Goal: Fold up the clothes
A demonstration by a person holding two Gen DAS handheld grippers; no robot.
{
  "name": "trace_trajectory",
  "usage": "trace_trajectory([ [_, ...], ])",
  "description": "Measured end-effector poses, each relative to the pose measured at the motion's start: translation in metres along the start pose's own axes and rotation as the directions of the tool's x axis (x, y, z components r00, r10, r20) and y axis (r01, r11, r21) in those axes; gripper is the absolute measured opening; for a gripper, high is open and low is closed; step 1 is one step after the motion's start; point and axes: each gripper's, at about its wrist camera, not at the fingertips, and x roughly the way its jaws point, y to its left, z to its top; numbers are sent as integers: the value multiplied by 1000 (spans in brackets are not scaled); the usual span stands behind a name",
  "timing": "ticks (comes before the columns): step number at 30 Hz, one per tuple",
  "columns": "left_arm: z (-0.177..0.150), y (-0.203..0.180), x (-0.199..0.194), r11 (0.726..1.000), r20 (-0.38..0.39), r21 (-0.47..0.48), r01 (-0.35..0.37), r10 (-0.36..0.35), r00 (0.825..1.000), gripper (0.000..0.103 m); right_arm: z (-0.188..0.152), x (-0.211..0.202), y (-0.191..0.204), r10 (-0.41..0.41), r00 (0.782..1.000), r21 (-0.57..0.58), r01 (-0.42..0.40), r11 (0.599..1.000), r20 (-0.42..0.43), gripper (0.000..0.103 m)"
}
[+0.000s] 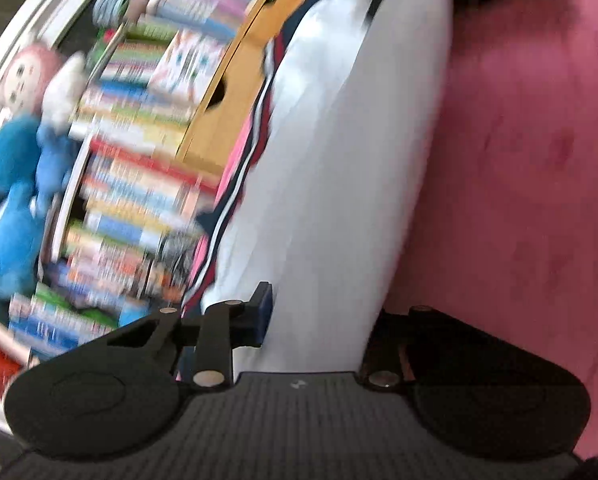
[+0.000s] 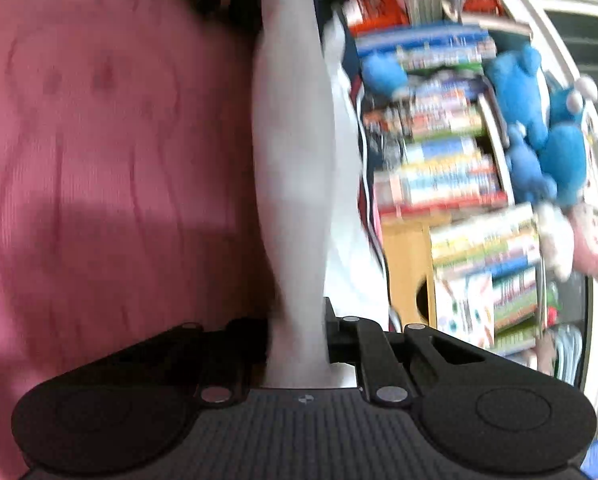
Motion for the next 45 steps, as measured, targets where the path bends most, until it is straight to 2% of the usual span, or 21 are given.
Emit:
trace_trajectory([
  [3, -15, 9, -4, 1000, -29, -2, -15, 15, 999, 25, -32, 6, -1, -25, 996, 15, 27, 1000, -84, 15],
  [5, -16, 9, -3, 998, -49, 11, -64, 65, 997, 27, -53, 8, -2, -48, 992, 35, 53, 998, -120, 15],
  [7, -16, 8, 0, 993, -68, 27, -119, 121, 990, 29, -59, 14, -2, -70, 987, 47, 77, 996, -146, 15],
  [10, -17, 21, -2, 986, -94, -1, -166, 165, 982, 28, -59, 15, -2, -110, 979, 45, 119, 992, -172, 15],
  [14, -39, 29, -37, 976, -65, -67, -205, 201, 977, 20, -55, -8, -22, -170, 971, 84, 185, 979, -168, 12],
  [17, -29, 18, -69, 975, -39, -90, -204, 201, 979, 18, -52, -39, -29, -202, 967, 107, 220, 970, -157, 11],
  [19, -30, 5, -84, 980, -35, -89, -177, 174, 984, 18, -57, -61, -25, -200, 969, 113, 218, 969, -148, 11],
  [24, -48, -37, -101, 992, -71, -52, -114, 110, 991, 21, -74, -103, 13, -117, 985, 112, 132, 985, -129, 14],
  [27, -67, -50, -100, 991, -139, -74, -111, 100, 985, 22, -87, -114, 39, -62, 989, 90, 74, 993, -135, 22],
  [29, -82, -53, -98, 986, -198, -111, -125, 101, 975, 23, -96, -121, 51, -72, 988, 103, 86, 991, -136, 24],
  [32, -104, -47, -101, 966, -315, -186, -181, 116, 942, 23, -108, -134, 47, -72, 986, 187, 100, 977, -148, 38],
  [34, -109, -32, -109, 943, -370, -252, -215, 111, 922, 26, -120, -146, 38, -52, 984, 276, 98, 956, -169, 59],
  [35, -110, -21, -113, 930, -383, -286, -232, 110, 917, 28, -128, -151, 33, -33, 983, 327, 91, 941, -180, 62],
  [36, -109, -9, -118, 912, -372, -335, -235, 101, 923, 32, -134, -158, 27, -8, 983, 384, 79, 920, -183, 67],
  [37, -107, 4, -122, 891, -351, -389, -233, 91, 932, 39, -141, -164, 21, 18, 983, 442, 65, 895, -181, 67],
  [38, -101, 18, -125, 864, -306, -457, -213, 72, 949, 42, -144, -167, 11, 27, 982, 528, 78, 845, -189, 67],
  [40, -79, 40, -122, 798, -174, -588, -131, 34, 984, 59, -149, -172, -11, 40, 978, 696, 118, 708, -206, 65],
  [41, -65, 49, -117, 765, -102, -640, -77, 14, 995, 63, -149, -173, -20, 40, 982, 781, 124, 612, -187, 64],
  [42, -50, 56, -109, 746, -44, -666, -27, -3, 999, 68, -147, -175, -29, 34, 986, 856, 122, 502, -161, 63],
  [43, -35, 63, -101, 730, 10, -683, 20, -18, 1000, 68, -140, -169, -36, 29, 994, 897, 85, 433, -108, 61],
  [45, -6, 69, -81, 730, 90, -677, 96, -48, 995, 68, -124, -154, -49, 9, 1000, 949, -12, 314, 9, 58],
])
